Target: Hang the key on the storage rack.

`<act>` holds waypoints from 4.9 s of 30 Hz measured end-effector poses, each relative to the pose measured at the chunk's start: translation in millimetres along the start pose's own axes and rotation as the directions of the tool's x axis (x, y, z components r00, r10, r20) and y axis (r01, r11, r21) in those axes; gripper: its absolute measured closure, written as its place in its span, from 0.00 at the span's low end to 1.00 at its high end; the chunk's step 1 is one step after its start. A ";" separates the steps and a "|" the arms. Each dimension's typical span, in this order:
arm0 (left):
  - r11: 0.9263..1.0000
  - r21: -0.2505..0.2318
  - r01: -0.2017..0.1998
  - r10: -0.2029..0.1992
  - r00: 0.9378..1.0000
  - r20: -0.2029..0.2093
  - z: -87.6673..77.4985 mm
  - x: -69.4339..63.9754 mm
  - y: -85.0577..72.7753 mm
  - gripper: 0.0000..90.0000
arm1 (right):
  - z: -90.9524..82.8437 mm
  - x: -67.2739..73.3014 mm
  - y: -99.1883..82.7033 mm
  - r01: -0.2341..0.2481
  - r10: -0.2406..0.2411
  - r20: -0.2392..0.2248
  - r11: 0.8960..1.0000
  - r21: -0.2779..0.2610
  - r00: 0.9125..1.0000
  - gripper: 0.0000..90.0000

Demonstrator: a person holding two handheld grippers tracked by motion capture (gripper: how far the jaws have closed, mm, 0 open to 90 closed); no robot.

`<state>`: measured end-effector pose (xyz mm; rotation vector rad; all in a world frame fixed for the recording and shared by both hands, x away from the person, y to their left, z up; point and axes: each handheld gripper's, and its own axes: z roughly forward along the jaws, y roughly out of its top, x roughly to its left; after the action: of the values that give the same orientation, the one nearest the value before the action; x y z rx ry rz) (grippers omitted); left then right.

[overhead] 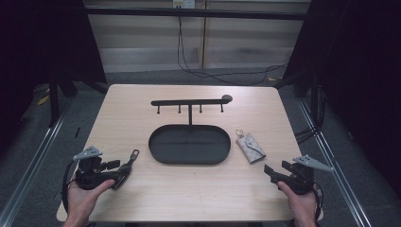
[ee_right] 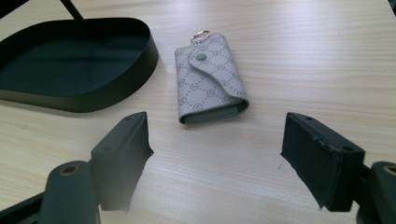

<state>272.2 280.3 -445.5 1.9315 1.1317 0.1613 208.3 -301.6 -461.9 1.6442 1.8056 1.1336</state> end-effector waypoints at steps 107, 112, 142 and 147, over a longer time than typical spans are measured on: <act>0.673 0.736 0.076 0.152 0.959 -0.238 136.4 24.2 96.8 0.78 | 5.0 2.5 -3.5 0.037 -0.036 -0.008 0.997 0.067 0.999 0.25; 0.677 0.732 0.072 0.153 0.960 -0.236 135.7 24.2 96.1 0.78 | 5.4 2.6 -3.5 0.036 -0.036 -0.008 0.997 0.072 0.999 0.25; 0.746 0.662 0.065 0.091 0.976 -0.199 95.9 29.5 109.9 0.79 | 6.8 1.6 -3.6 0.025 -0.025 0.000 0.996 0.081 1.000 0.25; 0.758 0.651 0.047 0.096 0.979 -0.182 88.9 28.2 112.0 0.79 | 6.9 1.9 -3.7 0.025 -0.026 0.000 0.996 0.082 1.000 0.25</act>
<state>405.2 223.6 -426.6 2.5998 1.4298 -0.0374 211.1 -297.8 -468.5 1.6620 1.8902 1.0610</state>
